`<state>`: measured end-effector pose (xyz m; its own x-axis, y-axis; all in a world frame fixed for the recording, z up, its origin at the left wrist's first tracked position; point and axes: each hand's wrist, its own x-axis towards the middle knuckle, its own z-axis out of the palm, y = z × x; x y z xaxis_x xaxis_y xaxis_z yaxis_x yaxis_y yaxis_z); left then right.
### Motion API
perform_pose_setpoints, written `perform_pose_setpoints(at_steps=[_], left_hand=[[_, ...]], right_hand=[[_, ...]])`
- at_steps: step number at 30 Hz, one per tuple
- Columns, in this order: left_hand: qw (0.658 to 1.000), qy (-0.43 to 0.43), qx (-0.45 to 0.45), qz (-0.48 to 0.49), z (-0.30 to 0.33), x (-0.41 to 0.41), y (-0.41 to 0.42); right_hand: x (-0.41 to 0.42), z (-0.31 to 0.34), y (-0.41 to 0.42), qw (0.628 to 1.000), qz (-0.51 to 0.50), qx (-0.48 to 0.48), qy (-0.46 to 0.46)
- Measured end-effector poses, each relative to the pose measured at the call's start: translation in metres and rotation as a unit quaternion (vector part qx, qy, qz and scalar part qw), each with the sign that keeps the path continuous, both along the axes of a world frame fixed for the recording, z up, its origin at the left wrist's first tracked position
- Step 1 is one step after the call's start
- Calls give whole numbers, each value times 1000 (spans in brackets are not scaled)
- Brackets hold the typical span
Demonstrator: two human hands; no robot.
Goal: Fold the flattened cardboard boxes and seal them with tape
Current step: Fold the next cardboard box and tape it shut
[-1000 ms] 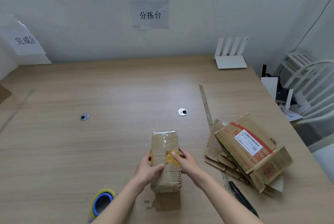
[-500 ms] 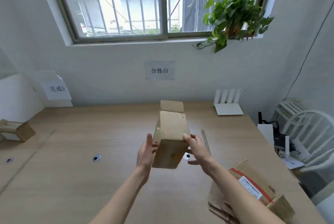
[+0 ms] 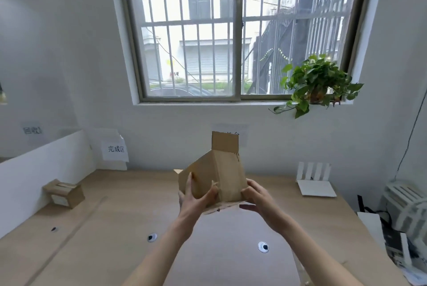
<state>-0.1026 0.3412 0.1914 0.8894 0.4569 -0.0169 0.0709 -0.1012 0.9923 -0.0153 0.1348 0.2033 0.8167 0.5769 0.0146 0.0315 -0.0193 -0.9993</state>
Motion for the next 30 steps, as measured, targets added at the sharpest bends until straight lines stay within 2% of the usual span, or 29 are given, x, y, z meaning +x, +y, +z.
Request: perform_pose_setpoints(at_steps=[6, 13, 20, 30], left_hand=[[998, -59, -18, -2, 24, -40, 60], [990, -140, -16, -12, 53, -97, 130], [983, -181, -16, 15, 65, -153, 196], [972, -229, -12, 51, 73, -210, 261]], right_hand=[[-35, 25, 60, 999, -6, 22, -31], [-89, 67, 143, 991, -17, 19, -132], [-136, 86, 222, 965, -33, -51, -254], [-204, 90, 305, 978, 26, -19, -206]])
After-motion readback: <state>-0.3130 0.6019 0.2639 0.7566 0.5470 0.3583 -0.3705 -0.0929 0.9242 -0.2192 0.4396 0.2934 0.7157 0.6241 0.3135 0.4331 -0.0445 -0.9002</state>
